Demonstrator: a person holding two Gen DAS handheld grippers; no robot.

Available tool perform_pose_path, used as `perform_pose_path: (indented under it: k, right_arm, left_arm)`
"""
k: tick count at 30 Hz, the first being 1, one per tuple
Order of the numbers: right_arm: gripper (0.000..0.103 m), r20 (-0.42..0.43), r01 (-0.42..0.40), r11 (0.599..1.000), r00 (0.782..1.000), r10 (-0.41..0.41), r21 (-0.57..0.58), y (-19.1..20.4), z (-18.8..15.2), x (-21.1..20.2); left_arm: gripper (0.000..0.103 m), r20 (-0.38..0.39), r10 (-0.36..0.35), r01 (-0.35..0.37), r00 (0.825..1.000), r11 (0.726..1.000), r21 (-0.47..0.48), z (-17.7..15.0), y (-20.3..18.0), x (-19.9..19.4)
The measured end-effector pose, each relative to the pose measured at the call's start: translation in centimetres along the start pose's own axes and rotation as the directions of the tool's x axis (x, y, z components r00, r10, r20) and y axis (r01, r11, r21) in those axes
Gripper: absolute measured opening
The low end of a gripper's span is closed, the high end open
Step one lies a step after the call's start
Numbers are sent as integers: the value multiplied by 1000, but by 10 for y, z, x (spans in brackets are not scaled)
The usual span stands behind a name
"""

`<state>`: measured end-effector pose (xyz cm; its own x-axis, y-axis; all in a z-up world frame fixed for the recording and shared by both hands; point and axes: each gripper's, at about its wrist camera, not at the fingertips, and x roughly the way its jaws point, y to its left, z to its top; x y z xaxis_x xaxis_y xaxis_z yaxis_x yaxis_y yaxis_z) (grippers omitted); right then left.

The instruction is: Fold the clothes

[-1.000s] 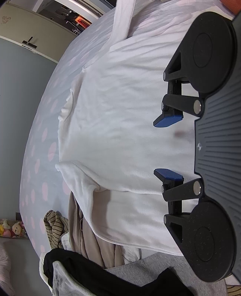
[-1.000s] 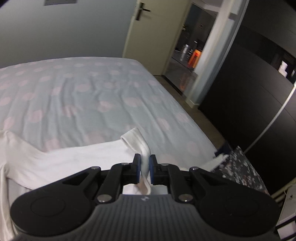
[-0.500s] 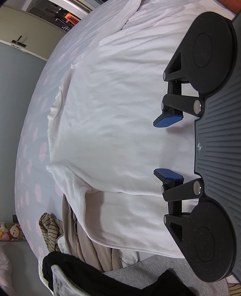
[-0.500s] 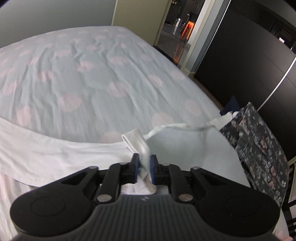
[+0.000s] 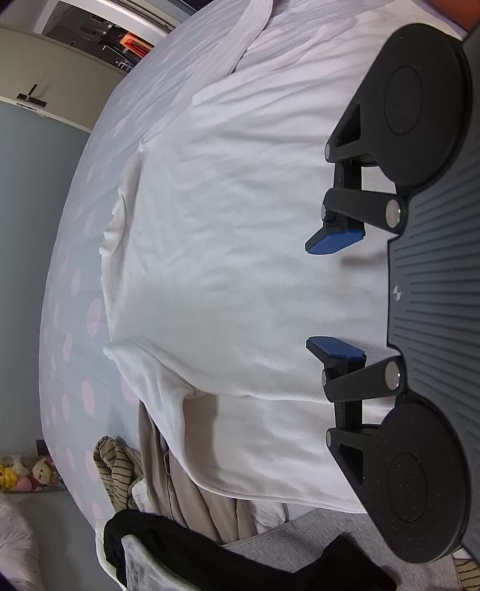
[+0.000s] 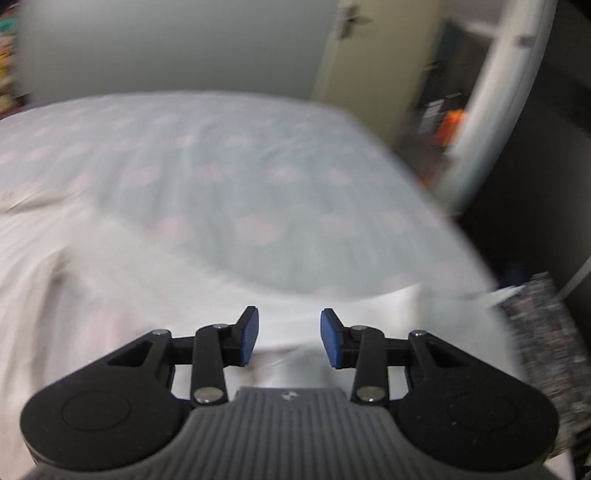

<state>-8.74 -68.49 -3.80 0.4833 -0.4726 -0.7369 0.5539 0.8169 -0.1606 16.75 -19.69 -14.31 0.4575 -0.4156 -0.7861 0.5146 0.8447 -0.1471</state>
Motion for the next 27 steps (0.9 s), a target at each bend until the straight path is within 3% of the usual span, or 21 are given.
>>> perform_pose_path:
  k: [4,9,13,22,27]
  right_arm:
    - [41,-112,-159,987,982,155,-24,52,-22,16]
    - [41,-289,-304,951,917,277,-53,114,-54,36]
    - [42,-399,-377,921,862,313,-93,147,-78,43]
    - [44,-474,-457,871,817,330,-181,166,-90,43]
    - [43,-496,-460,872,804,328,-170,165,-91,46]
  left_arm:
    - [47,-1,-10,10,1000,1000,-2,-1,1,-2]
    - [47,-3,-25,25,1000,1000,-14,-1,3,-3]
    - [47,6,-40,41,999,999,-22,-1,4,-5]
    - [47,11,-52,52,999,998,-32,1,5,-7]
    - [47,13,-57,58,998,997,-55,1,9,-7]
